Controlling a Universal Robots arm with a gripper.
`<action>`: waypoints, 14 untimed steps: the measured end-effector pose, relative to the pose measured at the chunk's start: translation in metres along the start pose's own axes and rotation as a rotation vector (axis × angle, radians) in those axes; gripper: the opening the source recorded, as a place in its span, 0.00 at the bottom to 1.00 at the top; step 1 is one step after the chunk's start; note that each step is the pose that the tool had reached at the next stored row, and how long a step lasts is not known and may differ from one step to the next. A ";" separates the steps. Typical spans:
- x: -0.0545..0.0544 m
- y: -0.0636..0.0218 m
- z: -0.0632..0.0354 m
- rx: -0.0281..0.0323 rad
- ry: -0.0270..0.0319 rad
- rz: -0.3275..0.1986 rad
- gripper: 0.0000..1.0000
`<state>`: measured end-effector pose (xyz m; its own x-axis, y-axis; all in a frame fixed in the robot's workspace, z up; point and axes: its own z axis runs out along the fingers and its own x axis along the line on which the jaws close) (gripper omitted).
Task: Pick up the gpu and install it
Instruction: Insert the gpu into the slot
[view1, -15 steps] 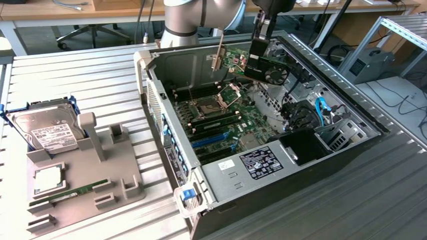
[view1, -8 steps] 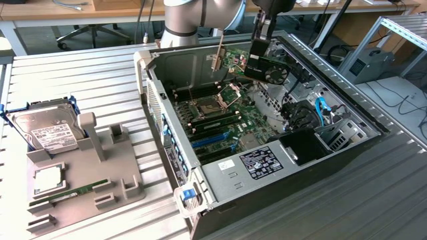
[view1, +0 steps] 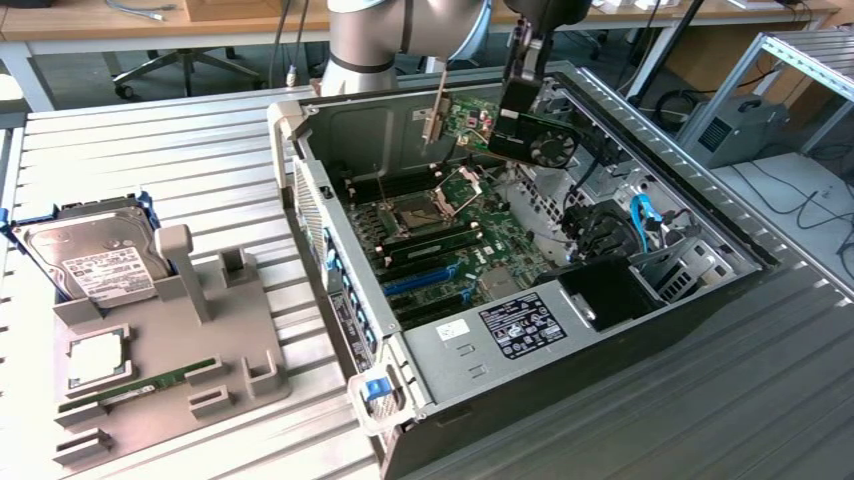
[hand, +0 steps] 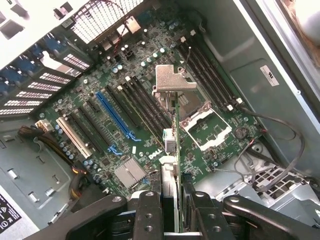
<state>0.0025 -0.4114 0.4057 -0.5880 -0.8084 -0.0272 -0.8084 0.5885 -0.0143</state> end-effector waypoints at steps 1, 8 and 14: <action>0.000 0.0000 0.0000 -0.0001 0.0000 -0.005 0.27; 0.000 0.0000 0.0000 -0.0007 -0.0003 -0.027 0.27; 0.000 0.0000 0.0000 -0.0012 -0.0006 -0.042 0.27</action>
<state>0.0026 -0.4114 0.4057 -0.5535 -0.8324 -0.0272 -0.8324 0.5540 -0.0143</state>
